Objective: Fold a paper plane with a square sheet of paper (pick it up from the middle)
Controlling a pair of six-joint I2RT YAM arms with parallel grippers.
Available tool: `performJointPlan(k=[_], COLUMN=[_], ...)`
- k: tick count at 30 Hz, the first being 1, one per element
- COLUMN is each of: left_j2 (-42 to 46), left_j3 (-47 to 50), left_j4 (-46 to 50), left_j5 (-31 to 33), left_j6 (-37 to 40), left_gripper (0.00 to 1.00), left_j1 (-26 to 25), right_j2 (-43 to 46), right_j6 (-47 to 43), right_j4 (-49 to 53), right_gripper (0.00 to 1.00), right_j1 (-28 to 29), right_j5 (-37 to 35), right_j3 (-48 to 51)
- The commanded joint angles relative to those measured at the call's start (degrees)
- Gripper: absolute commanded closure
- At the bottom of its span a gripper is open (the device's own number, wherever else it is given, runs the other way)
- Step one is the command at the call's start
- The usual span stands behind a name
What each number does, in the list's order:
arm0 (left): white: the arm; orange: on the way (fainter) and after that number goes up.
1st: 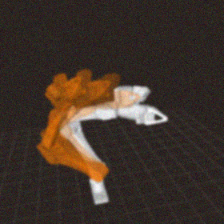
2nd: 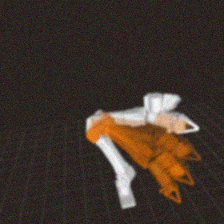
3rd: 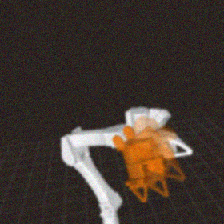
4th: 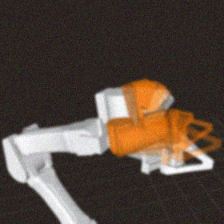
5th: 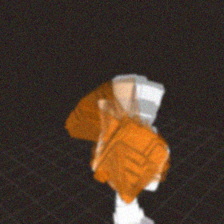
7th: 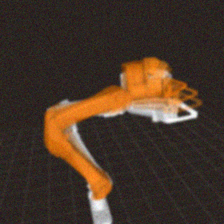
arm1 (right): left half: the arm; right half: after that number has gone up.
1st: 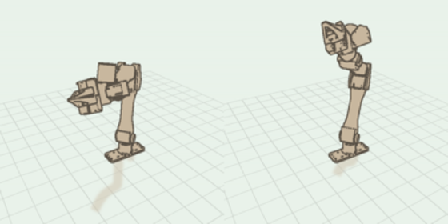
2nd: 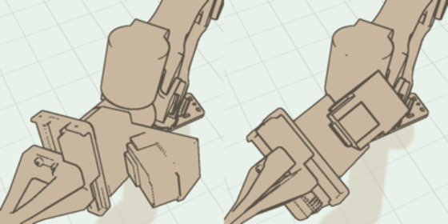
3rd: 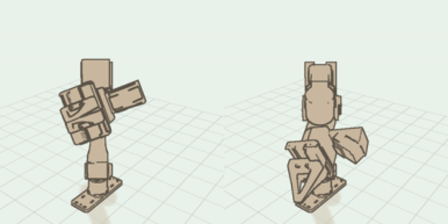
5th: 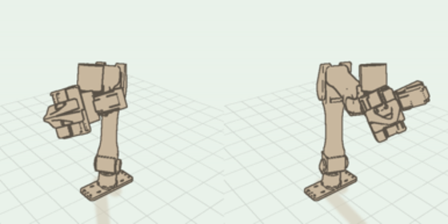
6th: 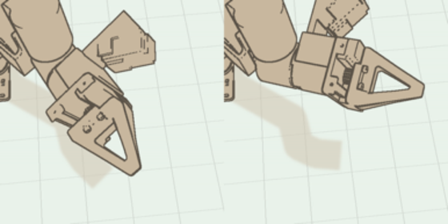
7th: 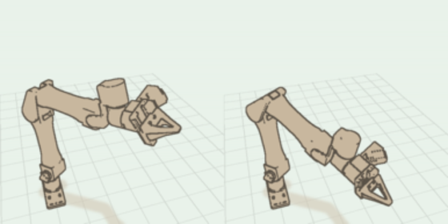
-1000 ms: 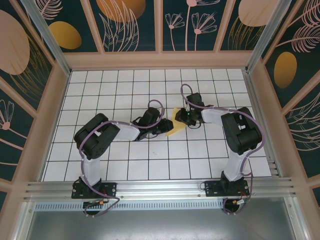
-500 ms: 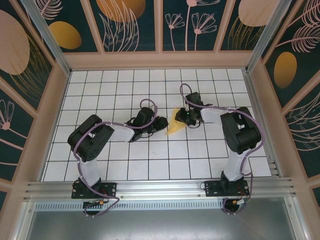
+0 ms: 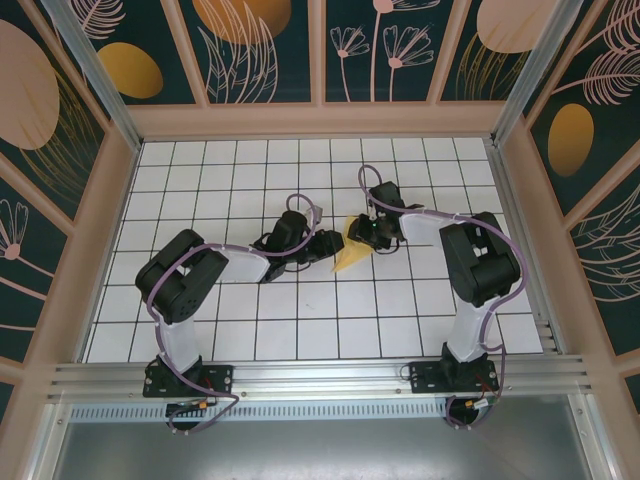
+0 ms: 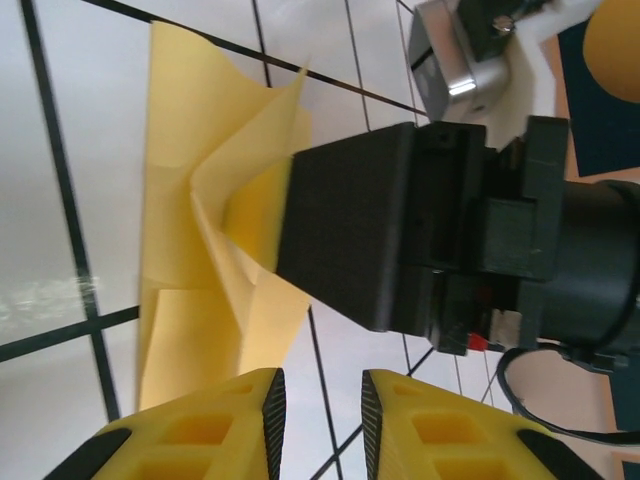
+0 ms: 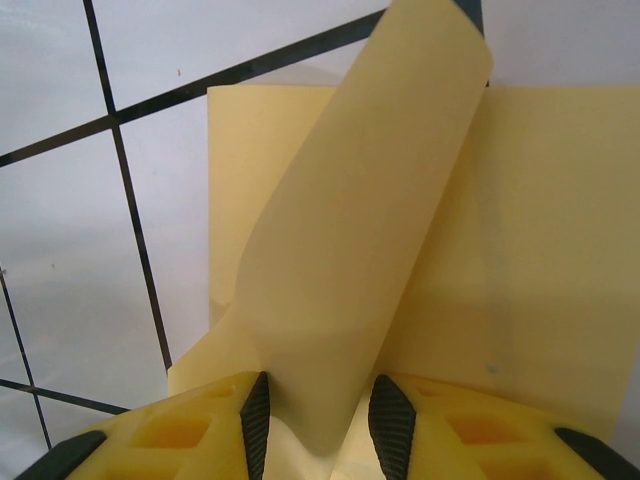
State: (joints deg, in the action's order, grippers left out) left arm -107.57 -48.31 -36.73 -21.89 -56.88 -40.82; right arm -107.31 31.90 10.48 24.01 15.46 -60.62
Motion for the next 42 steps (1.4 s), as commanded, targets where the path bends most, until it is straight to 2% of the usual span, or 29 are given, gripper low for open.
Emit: performJointPlan(k=[1,11,20,28,42], left_j2=[-1.6,-5.17,-6.16,-6.92,-7.66], left_j3=[-1.9,-4.6,-6.26,-6.27,-6.49], left_j4=[-2.55,3.92,9.94,10.69,12.64], left_j5=[-3.24,-1.5,4.21,5.74,5.1], left_j6=[0.98,1.96,3.02,2.04,1.48], left_gripper=[0.72,0.77,0.83,0.91,0.94], left_j1=[-1.22,-2.25,-2.22,-1.89,-1.77], right_j2=[-5.85,-6.19,-5.91,-5.83,-6.53], right_j6=[0.07,1.76,2.11,2.46,2.9], right_j4=[7.47,7.1,6.83,7.18,7.37], right_gripper=[0.62,0.59,0.59,0.64,0.7], right_j1=[-0.99,-1.12,-1.24,-1.47,-1.66], right_j5=[-9.82,-8.88,-9.09,-10.8,-11.07], right_j3=[2.01,2.0,2.57,3.05,2.77])
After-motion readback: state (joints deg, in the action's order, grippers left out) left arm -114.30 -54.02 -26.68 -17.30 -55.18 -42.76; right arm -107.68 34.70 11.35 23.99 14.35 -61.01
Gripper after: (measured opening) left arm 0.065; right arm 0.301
